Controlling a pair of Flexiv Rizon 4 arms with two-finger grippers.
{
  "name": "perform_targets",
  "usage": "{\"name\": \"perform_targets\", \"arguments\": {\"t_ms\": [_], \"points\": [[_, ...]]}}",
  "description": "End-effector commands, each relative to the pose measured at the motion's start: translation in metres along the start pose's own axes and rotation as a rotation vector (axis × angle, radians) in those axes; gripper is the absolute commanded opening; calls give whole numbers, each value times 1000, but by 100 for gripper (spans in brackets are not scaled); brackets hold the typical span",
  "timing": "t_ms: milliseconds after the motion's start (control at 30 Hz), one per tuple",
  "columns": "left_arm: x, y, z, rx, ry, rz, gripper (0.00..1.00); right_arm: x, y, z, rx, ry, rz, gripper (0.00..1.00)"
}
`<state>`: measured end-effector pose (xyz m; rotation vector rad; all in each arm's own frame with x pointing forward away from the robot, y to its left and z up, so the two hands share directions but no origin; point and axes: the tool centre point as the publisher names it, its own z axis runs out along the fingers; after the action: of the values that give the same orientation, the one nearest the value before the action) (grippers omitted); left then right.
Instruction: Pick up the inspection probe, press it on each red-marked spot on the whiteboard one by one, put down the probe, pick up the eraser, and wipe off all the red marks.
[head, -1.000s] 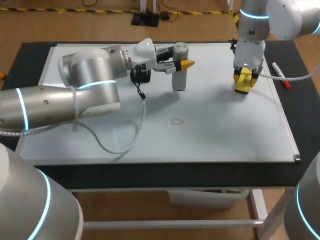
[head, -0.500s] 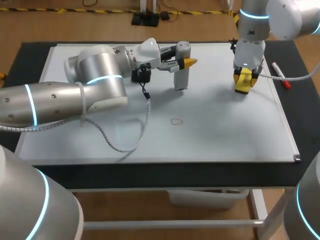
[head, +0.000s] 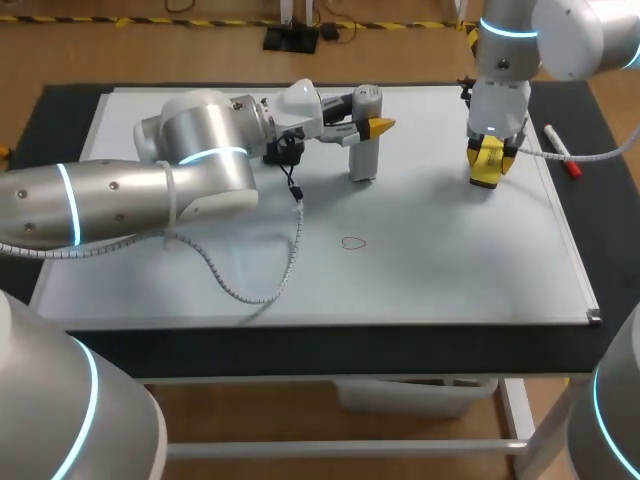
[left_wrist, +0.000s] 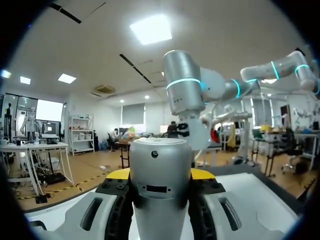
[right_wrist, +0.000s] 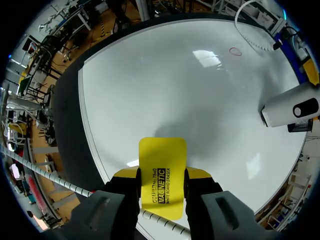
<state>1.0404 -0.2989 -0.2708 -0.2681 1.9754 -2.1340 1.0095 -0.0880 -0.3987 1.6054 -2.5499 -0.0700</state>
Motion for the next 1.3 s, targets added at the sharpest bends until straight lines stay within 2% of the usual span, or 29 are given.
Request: {"name": "perform_targets", "arguments": {"t_ms": [33,733,1300], "points": [[-4,3,1,4,8,-2,0,0,-1,-1,1,4,-2,0],[-6,8,2,6,8,-12,0,0,-1,-1,1,4,-2,0],[-6,2,5,12,11,-4,0,0,-1,-1,1,4,-2,0]]}}
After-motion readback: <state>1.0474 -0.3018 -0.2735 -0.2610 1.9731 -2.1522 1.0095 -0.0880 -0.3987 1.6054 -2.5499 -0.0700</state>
